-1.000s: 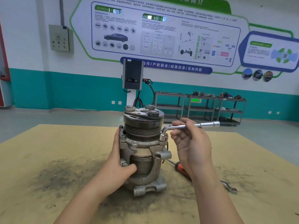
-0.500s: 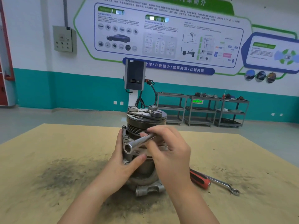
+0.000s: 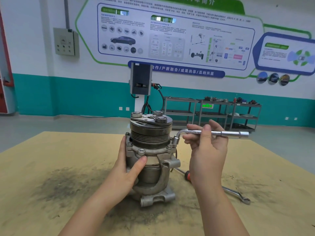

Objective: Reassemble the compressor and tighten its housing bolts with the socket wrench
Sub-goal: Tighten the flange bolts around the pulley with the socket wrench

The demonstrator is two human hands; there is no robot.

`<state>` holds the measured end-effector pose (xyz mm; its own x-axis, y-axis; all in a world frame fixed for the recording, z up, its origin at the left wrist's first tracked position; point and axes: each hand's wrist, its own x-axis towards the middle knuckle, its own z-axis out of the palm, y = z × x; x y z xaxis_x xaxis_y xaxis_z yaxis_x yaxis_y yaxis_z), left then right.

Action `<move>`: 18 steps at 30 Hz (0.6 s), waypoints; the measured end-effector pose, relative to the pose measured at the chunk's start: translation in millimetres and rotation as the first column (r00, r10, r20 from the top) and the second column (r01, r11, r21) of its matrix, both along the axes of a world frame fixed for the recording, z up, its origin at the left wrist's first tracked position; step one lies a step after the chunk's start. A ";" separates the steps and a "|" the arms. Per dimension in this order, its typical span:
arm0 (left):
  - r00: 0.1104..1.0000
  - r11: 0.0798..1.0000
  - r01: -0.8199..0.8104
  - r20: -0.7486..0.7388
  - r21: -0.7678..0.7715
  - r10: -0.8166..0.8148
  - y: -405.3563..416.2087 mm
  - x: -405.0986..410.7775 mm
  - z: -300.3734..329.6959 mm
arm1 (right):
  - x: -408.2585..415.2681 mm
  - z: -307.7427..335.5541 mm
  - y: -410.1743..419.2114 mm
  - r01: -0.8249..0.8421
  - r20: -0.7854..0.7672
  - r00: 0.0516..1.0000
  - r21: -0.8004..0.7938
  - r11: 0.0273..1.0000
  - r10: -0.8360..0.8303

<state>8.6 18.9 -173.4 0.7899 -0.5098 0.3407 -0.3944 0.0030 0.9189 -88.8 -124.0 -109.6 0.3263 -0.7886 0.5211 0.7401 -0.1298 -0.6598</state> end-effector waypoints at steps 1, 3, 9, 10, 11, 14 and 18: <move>1.000 1.000 0.010 -0.003 0.000 -0.010 -0.3 0.3 0.1 | 0.9 -0.6 -0.9 -0.011 -0.004 1.000 -0.001 1.000 0.011; 1.000 1.000 0.027 -0.009 0.001 -0.027 0.0 1.3 0.0 | 3.1 -2.0 -0.8 -0.052 -0.009 0.999 -0.010 0.999 0.051; 0.999 0.999 0.049 0.006 0.004 -0.049 0.7 2.7 -1.2 | 3.9 0.2 -5.4 -0.225 -0.027 0.974 0.012 0.974 0.225; 0.999 0.999 0.050 0.008 0.005 -0.050 0.8 2.7 -1.2 | 3.8 0.8 -7.5 -0.256 -0.030 0.966 0.025 0.966 0.256; 0.999 0.999 0.051 0.006 0.006 -0.051 0.7 2.5 -1.0 | 3.9 0.9 -9.4 -0.281 -0.030 0.959 0.039 0.959 0.282; 0.999 0.999 0.047 -0.005 0.003 -0.047 0.8 2.1 0.0 | 6.1 -1.5 -11.0 -0.278 -0.024 0.960 0.054 0.959 0.280; 0.998 0.998 0.060 0.002 -0.009 -0.060 0.7 2.4 -0.7 | 7.6 -6.5 -5.1 -0.221 0.042 0.975 0.056 0.974 0.218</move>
